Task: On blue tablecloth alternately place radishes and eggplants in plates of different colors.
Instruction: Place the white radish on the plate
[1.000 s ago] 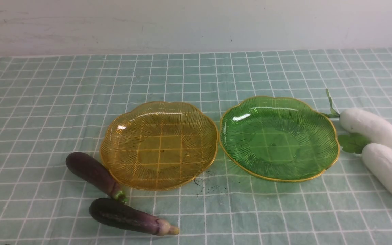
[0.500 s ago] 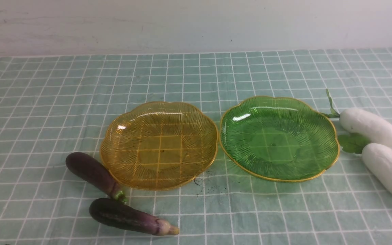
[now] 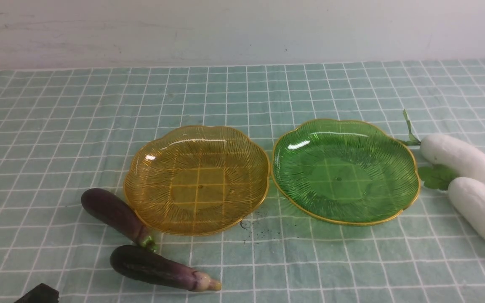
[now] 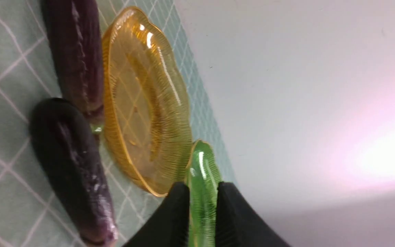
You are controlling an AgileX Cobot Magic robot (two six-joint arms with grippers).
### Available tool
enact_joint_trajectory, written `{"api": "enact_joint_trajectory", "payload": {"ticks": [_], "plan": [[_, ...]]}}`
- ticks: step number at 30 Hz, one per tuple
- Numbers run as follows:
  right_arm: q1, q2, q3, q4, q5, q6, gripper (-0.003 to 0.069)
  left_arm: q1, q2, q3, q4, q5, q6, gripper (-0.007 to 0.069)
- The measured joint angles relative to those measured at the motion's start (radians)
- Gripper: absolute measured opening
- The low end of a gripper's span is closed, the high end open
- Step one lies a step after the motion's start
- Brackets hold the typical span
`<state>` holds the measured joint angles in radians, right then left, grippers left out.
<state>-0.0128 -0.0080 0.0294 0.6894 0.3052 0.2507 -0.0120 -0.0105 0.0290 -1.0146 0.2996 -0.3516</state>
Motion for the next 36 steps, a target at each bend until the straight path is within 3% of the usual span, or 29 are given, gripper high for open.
{"api": "enact_joint_trajectory", "payload": {"ticks": [5, 9, 15, 22, 28, 34, 36], "plan": [[0.000, 0.000, -0.019, 0.030, -0.005, -0.078, 0.0002, 0.000, 0.000, -0.043, -0.066, 0.032, 0.123, 0.0096], [0.000, 0.002, -0.131, 0.006, -0.011, -0.245, 0.0002, 0.000, 0.015, -0.162, -0.073, 0.083, 0.297, 0.0050], [0.000, 0.192, -0.359, -0.147, 0.113, -0.445, 0.0002, 0.000, 0.234, -0.310, 0.012, 0.252, 0.475, -0.0007], [0.000, 0.598, -0.558, -0.409, 0.461, -0.426, 0.0002, 0.000, 0.597, -0.433, 0.245, 0.511, 0.553, -0.0008], [0.000, 0.946, -0.726, -0.504, 0.535, -0.346, 0.0016, 0.000, 0.833, -0.490, 0.323, 0.564, 0.579, -0.0007], [0.000, 1.160, -0.851, -0.566, 0.487, -0.333, 0.0133, 0.000, 0.915, -0.492, 0.325, 0.561, 0.648, -0.0003], [0.000, 1.239, -0.889, -0.603, 0.467, -0.332, 0.0239, 0.000, 0.922, -0.492, 0.325, 0.560, 0.678, -0.0003]]}}
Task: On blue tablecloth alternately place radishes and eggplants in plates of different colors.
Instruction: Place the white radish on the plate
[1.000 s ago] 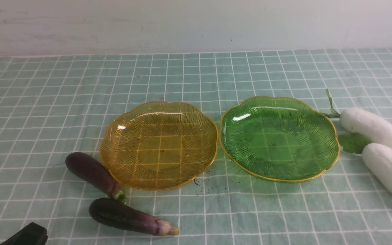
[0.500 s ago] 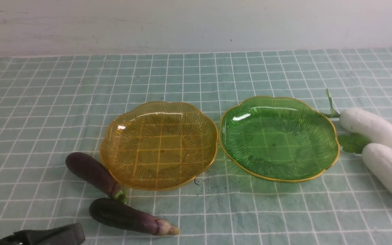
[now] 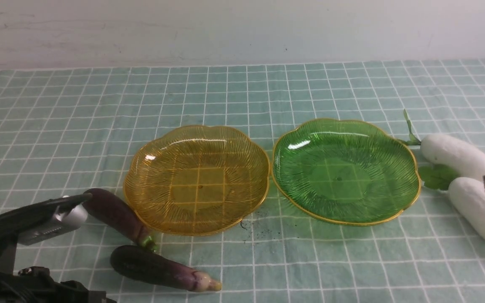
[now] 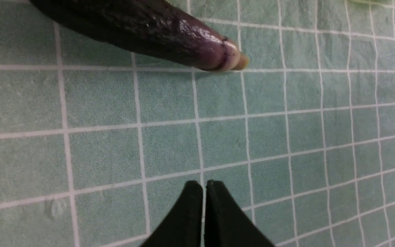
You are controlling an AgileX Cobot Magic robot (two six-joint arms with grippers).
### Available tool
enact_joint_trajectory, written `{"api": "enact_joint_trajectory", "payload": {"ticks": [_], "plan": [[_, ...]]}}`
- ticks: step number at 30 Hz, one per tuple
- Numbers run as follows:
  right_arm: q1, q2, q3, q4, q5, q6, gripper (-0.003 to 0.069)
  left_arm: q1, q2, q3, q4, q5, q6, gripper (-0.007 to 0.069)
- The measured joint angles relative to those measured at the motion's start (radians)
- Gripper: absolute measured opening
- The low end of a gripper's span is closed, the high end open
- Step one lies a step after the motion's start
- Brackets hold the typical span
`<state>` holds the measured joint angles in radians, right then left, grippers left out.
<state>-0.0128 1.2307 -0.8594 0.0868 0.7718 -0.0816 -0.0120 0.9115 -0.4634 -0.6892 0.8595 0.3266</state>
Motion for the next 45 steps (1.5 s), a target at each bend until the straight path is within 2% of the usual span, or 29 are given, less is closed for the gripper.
{"api": "enact_joint_trajectory", "payload": {"ticks": [4, 5, 6, 7, 9, 12, 17, 21, 26, 32, 34, 39, 44, 45], "plan": [[0.000, 0.130, -0.020, -0.074, -0.049, 0.008, 0.0433, 0.000, 0.000, 0.000, 0.000, -0.001, 0.011, 0.0006], [0.000, 0.136, -0.020, -0.079, -0.055, 0.011, 0.0442, 0.000, 0.000, 0.000, 0.000, -0.001, 0.011, 0.0006], [0.000, 0.192, -0.020, -0.119, -0.078, 0.027, 0.0519, 0.000, 0.000, 0.000, 0.000, -0.001, 0.014, 0.0007], [0.000, 0.224, -0.020, -0.144, -0.094, 0.045, 0.0555, 0.000, 0.000, 0.000, 0.000, -0.001, 0.015, 0.0011], [0.000, 0.265, -0.020, -0.187, -0.120, 0.075, 0.0592, 0.000, 0.000, 0.000, 0.000, -0.001, 0.015, 0.0013], [0.000, 0.358, -0.022, -0.333, -0.194, 0.192, 0.0631, 0.000, 0.000, 0.000, 0.000, -0.001, 0.016, 0.0013], [0.000, 0.444, -0.025, -0.479, -0.236, 0.342, 0.0634, 0.000, 0.000, 0.000, 0.000, -0.001, 0.017, 0.0013], [0.000, 0.491, -0.028, -0.529, -0.239, 0.406, 0.0616, 0.000, 0.000, 0.000, 0.000, -0.001, 0.017, 0.0013], [0.000, 0.509, -0.030, -0.552, -0.223, 0.419, 0.0447, 0.000, 0.000, 0.000, 0.000, 0.002, 0.017, 0.0013], [0.000, 0.490, -0.082, -0.531, -0.112, 0.419, 0.0440, 0.000, 0.000, 0.000, 0.000, 0.007, 0.017, 0.0013], [0.000, 0.456, -0.153, -0.497, 0.003, 0.419, 0.0440, 0.000, 0.000, 0.000, 0.000, 0.007, 0.017, 0.0013], [0.009, 0.407, -0.281, -0.353, 0.100, 0.386, 0.0440, 0.000, 0.000, 0.000, 0.000, 0.007, 0.017, 0.0013], [0.084, 0.404, -0.330, -0.106, 0.015, 0.244, 0.0440, 0.000, 0.000, 0.000, 0.000, 0.007, 0.017, 0.0013], [0.093, 0.406, -0.330, -0.087, 0.000, 0.228, 0.0440, 0.000, 0.000, 0.000, 0.000, 0.007, 0.017, 0.0013]]}}
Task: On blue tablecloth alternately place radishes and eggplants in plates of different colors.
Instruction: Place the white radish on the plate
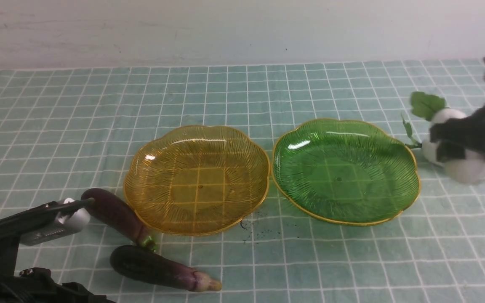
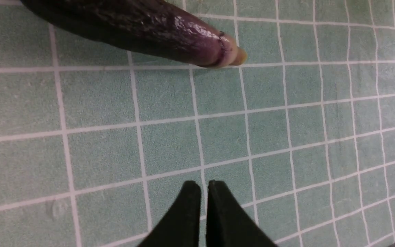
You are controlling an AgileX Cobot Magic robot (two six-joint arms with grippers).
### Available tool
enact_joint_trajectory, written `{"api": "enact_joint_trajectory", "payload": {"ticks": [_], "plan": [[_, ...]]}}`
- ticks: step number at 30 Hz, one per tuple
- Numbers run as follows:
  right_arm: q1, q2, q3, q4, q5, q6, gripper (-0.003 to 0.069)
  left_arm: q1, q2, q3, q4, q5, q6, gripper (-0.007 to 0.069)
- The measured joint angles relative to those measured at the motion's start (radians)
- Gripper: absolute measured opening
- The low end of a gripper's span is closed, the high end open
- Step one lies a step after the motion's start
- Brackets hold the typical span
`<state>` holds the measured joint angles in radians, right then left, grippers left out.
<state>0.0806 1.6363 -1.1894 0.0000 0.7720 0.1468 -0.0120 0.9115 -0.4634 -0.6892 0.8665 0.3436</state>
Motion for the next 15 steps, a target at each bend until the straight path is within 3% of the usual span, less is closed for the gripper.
{"api": "enact_joint_trajectory", "payload": {"ticks": [5, 15], "plan": [[0.112, 0.068, -0.001, 0.114, -0.187, -0.192, 0.0440, 0.000, 0.000, 0.000, 0.000, 0.000, 0.000, 0.0013], [0.153, 0.229, -0.001, 0.121, -0.281, -0.243, 0.0440, 0.000, 0.000, 0.000, 0.000, 0.000, 0.000, 0.0013]]}}
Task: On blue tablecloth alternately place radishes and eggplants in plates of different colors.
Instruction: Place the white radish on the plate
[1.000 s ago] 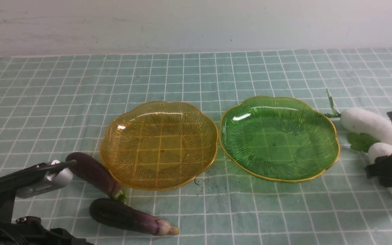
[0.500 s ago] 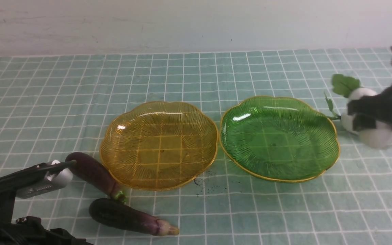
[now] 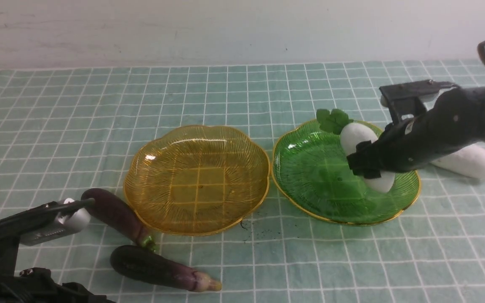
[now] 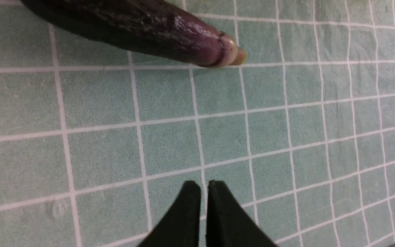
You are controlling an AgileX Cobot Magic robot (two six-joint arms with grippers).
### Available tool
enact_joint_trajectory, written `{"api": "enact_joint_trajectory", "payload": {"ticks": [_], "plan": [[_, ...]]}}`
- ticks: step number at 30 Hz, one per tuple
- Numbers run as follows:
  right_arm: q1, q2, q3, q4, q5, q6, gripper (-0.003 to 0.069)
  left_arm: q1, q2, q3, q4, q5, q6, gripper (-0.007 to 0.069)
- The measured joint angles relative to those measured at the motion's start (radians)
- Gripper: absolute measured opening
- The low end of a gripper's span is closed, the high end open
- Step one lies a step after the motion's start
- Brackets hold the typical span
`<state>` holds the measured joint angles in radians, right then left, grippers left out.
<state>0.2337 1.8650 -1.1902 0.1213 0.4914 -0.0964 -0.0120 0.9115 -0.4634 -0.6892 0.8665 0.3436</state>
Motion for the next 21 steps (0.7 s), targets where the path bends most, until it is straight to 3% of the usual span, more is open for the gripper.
{"api": "enact_joint_trajectory", "payload": {"ticks": [3, 8, 12, 21], "plan": [[0.000, 0.018, 0.000, 0.000, 0.000, 0.010, 0.0458, 0.000, 0.000, 0.000, 0.000, 0.000, 0.000, 0.0013], [0.000, 0.019, -0.019, -0.007, 0.023, 0.017, 0.0561, 0.000, 0.000, 0.000, 0.000, 0.000, 0.000, 0.0013], [0.001, 0.007, -0.053, -0.022, 0.079, 0.017, 0.0577, 0.000, 0.000, 0.000, 0.000, 0.000, 0.000, 0.0013], [-0.005, -0.006, -0.227, -0.290, 0.290, 0.039, 0.0578, 0.000, 0.000, 0.000, 0.000, 0.000, 0.000, 0.0013]]}}
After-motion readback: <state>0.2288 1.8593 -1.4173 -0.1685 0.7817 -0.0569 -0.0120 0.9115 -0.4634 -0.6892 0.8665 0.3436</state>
